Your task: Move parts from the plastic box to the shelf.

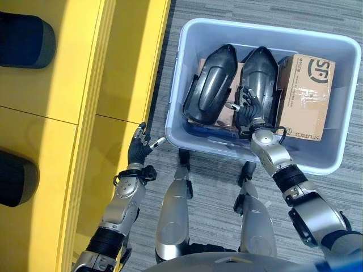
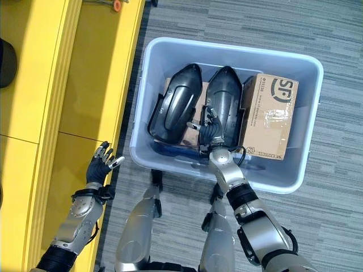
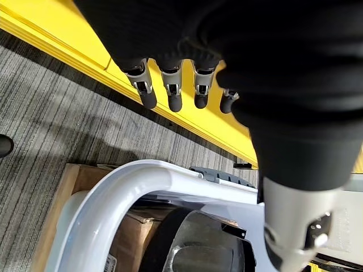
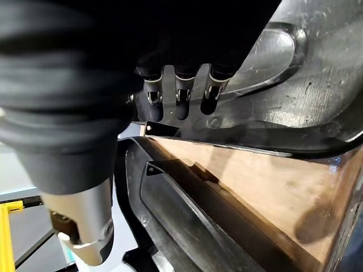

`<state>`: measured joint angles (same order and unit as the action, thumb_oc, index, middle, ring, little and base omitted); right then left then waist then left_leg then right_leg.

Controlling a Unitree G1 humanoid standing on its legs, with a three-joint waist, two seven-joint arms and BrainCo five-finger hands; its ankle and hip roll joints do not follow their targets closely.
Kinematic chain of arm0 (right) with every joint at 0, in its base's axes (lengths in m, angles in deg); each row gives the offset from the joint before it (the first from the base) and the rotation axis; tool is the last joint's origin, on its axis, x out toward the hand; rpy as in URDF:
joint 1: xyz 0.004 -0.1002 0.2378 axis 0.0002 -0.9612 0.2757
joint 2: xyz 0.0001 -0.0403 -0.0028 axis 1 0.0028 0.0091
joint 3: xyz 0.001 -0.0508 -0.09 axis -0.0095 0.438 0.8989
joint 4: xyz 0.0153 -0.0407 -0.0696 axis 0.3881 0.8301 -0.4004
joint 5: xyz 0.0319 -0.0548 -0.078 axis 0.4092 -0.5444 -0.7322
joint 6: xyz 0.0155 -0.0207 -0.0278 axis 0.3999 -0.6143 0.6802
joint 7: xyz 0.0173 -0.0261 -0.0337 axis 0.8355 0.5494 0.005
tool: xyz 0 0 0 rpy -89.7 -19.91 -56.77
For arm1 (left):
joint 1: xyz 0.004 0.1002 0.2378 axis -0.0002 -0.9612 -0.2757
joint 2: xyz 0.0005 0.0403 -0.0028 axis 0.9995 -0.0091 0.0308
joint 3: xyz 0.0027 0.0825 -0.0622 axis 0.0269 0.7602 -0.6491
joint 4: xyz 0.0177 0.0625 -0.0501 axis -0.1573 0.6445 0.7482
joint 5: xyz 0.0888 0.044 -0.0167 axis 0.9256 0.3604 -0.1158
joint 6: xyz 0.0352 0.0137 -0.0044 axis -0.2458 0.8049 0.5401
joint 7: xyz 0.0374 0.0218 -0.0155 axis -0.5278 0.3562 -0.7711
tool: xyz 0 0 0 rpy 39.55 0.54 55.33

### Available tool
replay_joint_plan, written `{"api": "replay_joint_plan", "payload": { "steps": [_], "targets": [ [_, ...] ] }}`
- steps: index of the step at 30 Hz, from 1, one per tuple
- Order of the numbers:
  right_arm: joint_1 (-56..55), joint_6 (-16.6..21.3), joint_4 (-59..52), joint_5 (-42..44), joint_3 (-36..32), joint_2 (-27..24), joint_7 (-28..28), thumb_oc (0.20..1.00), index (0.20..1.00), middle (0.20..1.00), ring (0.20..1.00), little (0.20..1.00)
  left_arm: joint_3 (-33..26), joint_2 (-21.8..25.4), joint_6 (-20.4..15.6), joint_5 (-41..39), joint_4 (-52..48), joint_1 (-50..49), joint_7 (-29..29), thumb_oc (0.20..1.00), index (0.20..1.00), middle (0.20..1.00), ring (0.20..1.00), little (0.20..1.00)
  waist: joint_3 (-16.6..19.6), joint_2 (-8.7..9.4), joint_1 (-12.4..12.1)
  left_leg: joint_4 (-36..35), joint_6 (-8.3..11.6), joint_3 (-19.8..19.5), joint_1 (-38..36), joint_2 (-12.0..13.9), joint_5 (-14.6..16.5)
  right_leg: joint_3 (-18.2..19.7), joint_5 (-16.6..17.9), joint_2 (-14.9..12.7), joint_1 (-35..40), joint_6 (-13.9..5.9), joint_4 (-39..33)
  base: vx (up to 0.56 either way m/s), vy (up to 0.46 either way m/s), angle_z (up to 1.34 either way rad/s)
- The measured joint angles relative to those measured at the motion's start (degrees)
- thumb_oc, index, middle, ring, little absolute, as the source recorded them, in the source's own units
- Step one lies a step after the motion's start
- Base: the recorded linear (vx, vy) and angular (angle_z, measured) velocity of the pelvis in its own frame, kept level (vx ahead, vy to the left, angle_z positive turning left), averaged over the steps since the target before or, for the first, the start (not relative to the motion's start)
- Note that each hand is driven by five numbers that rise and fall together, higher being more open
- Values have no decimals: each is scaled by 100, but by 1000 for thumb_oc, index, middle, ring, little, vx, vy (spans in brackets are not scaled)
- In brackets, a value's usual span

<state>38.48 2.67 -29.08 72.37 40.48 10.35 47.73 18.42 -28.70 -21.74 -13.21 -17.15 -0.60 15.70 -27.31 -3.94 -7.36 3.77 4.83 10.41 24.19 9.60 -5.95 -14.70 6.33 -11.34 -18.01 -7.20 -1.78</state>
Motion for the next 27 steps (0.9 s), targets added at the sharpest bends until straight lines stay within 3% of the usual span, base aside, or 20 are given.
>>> {"api": "replay_joint_plan", "payload": {
  "steps": [17, 27],
  "targets": [
    [76, -7, 106, 69, 353, 331, 84, 1000, 1000, 1000, 1000, 1000, 43, 9, -90, -113, 2, 31, -116, 1000, 1000, 1000, 1000, 1000, -10, -25, 12, 44, -50, -14, 104, -53, -35, 27, 1, -68, -153, 1, 135, 0, 0, 0],
    [-922, 15, -1451, 1067, 589, 373, 319, 1000, 1000, 1000, 1000, 1000, 20, -8, -68, -111, 2, 94, -272, 1000, 1000, 1000, 1000, 1000, -4, -31, 68, 77, -72, -124, 209, -65, -56, -43, 0, -70, -195, 1, 180, 5, -3, 3]
  ]
}}
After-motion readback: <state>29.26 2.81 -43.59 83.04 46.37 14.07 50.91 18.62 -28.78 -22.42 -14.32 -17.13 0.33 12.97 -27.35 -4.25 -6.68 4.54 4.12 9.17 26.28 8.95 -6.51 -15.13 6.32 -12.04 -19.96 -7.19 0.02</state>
